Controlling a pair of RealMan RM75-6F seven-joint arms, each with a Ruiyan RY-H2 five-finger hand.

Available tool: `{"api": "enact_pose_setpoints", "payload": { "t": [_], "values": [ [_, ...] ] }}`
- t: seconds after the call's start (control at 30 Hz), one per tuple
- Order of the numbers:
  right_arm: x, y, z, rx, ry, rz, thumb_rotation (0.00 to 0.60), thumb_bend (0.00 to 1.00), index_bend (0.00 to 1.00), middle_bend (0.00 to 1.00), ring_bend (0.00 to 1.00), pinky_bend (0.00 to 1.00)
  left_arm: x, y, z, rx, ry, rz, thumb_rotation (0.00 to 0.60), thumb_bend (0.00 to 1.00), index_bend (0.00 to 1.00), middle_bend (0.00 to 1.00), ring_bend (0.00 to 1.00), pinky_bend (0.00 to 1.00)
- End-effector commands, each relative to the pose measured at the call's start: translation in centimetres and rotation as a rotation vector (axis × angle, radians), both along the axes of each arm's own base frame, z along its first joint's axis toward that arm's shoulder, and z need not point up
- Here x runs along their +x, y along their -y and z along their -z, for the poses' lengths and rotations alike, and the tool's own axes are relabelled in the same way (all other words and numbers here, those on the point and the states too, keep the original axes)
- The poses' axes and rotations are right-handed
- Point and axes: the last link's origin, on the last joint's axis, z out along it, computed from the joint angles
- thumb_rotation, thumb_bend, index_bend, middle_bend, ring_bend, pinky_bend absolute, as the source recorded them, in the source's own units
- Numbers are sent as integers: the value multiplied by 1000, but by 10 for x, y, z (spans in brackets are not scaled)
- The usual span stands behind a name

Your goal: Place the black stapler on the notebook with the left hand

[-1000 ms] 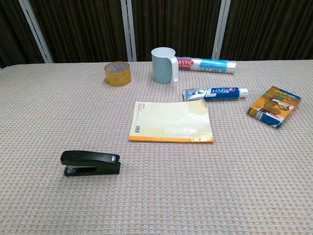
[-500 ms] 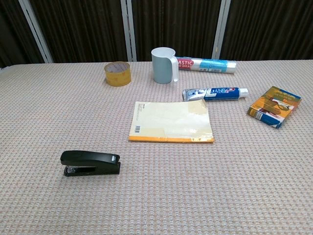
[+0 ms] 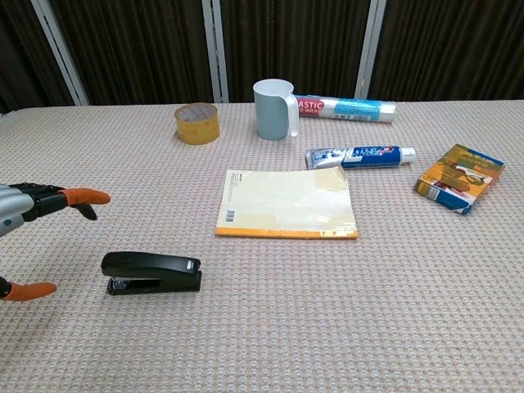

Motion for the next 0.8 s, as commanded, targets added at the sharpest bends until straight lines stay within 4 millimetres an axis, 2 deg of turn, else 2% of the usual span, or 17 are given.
{"api": "enact_pose_setpoints", "payload": {
  "t": [0.03,0.47,0.8],
  "values": [
    [0,0,0,-1,1,1,600,66,0,0,0,0,8,-5,13,-47,38,16,600,212,120,227,171,196],
    [1,-2,-2,-8,7,-4,600,67,0,0,0,0,38,-18,47,-101,93,75,600,222,199,271,185,190],
    [1,-4,-8,-20,21,-14,600,67,0,0,0,0,49,-25,67,-113,72,78,600,240,291,312,226,217]
  ]
}}
